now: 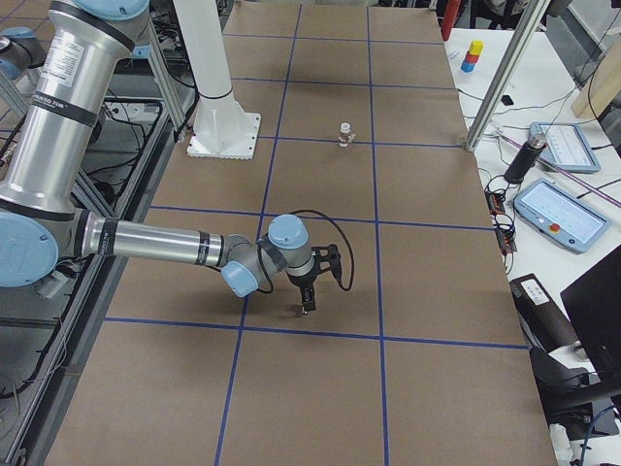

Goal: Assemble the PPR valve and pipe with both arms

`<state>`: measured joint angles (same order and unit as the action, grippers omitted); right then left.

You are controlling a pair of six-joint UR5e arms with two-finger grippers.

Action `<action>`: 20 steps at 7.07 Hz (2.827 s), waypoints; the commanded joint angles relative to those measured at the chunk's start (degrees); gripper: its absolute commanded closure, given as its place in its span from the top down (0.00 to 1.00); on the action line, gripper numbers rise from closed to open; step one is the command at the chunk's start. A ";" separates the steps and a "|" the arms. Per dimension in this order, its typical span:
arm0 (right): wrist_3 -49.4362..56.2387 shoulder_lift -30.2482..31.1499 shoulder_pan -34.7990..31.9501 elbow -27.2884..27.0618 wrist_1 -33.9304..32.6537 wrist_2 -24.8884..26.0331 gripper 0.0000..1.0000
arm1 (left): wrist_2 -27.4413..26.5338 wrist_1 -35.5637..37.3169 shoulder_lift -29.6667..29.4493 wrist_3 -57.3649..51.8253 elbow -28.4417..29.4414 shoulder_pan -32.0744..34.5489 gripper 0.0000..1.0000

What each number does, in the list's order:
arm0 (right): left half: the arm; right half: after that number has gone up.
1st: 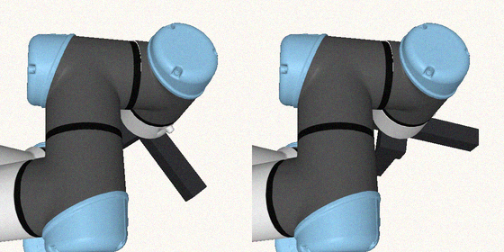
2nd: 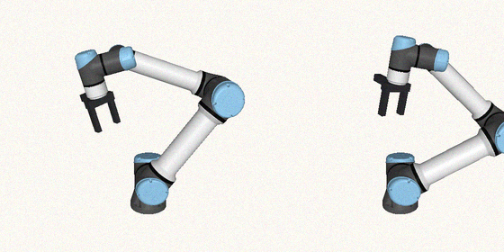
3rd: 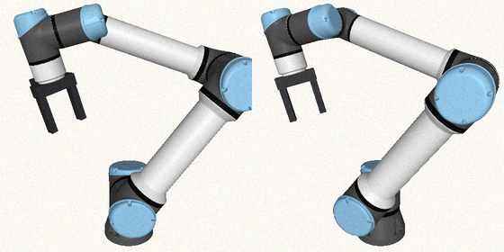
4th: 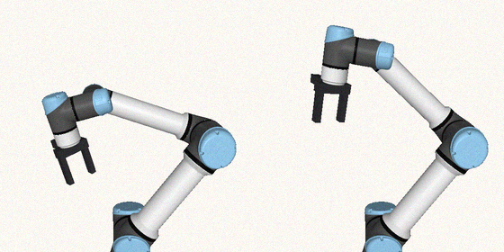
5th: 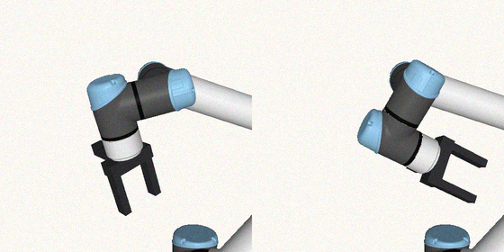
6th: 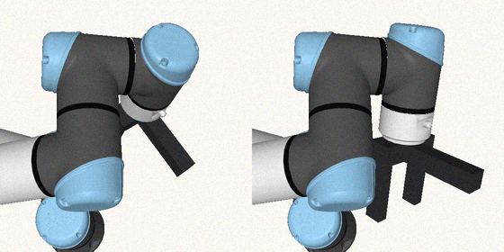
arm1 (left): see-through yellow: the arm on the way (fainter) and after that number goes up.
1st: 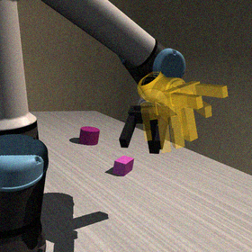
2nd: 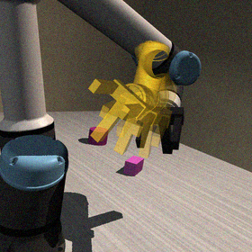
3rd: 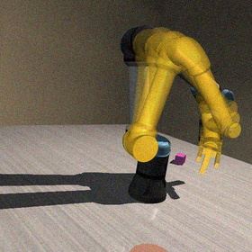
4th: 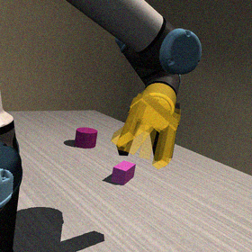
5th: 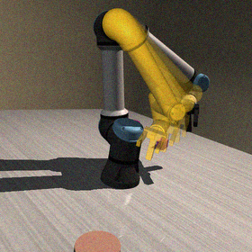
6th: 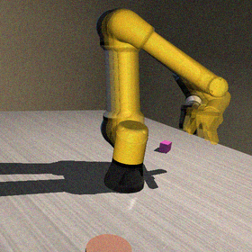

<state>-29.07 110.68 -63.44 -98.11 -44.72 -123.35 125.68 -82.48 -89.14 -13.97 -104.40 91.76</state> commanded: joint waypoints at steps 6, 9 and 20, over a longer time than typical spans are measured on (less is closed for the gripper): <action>0.33 0.60 2.88 1.16 0.43 2.59 0.59 | 0.00 -0.05 0.02 0.00 0.16 0.00 1.00; 0.33 0.33 3.41 1.69 0.42 3.90 0.57 | 0.00 -0.05 -0.07 0.00 -0.10 0.00 1.00; -0.99 -8.96 2.97 -0.94 -7.18 -0.75 0.00 | 0.00 0.04 3.60 3.15 0.68 0.00 1.00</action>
<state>-29.86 104.75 -60.31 -98.40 -47.77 -123.47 125.65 -82.38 -87.52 -12.45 -103.90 91.76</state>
